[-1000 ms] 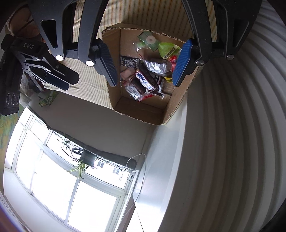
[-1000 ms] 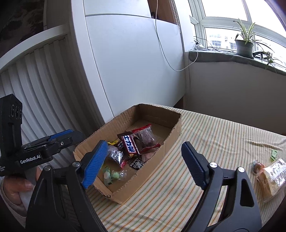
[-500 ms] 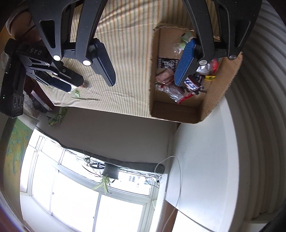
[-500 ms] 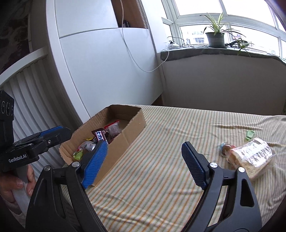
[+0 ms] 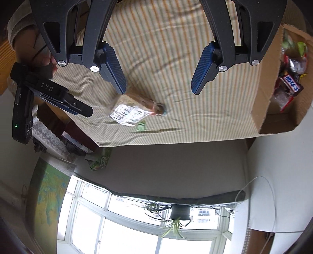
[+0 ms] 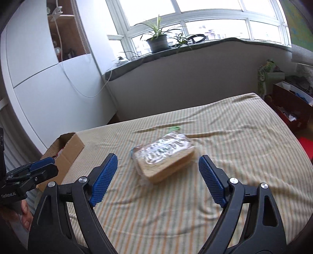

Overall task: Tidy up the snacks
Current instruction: 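Move the open left tool back to the bread loaf in clear bag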

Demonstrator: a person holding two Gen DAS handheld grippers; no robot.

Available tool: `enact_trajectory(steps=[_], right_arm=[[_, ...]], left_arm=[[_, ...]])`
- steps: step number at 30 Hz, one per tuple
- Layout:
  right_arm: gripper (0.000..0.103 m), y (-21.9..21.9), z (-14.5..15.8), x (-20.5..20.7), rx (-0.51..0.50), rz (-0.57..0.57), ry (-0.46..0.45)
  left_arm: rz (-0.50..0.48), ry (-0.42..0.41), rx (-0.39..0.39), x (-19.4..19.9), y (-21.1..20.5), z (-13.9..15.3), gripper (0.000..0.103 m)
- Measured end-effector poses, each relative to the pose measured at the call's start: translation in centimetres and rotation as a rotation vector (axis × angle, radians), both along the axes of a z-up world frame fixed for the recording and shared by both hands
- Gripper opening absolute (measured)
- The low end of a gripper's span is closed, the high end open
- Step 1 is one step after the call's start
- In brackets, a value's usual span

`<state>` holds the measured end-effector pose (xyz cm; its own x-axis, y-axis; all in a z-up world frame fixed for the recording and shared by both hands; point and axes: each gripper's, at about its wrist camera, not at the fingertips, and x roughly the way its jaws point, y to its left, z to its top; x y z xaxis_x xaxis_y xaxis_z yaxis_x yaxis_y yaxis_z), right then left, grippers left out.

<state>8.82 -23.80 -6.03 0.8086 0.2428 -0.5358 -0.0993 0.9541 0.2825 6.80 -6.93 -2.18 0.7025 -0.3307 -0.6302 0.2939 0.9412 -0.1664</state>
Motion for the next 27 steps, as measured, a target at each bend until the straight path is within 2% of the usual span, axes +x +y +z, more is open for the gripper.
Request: enact_trajectory(steps=[3,13,17,20,27], right_arm=[[0.087,-2.3,-0.4,-0.3,-0.001,-0.029,0.014],[0.088,-3.5,-0.6,1.5,-0.059,0.013,0.039],[0.089,-3.1,-0.6,3.5,-0.125,0.065,0.058],[0.094,-2.8,-1.2,5.7,-0.156,0.113,0.089],[0.094,-2.4,-3.1,11.2,-0.141,0.217,0.175]], left_arm=[[-0.033,0.012,0.006,-0.1,-1.5,-0.4,0.069],[-0.047,0.067,0.002,0.8,-3.2,-2.0,0.069],[-0.058,0.106,-0.006,2.5,-4.3,-3.3,0.069],[-0.072,0.146,-0.032,4.0,-5.2,-4.5,0.069],[-0.088,0.22,-0.047,6.8,-7.0,-7.0,0.069]])
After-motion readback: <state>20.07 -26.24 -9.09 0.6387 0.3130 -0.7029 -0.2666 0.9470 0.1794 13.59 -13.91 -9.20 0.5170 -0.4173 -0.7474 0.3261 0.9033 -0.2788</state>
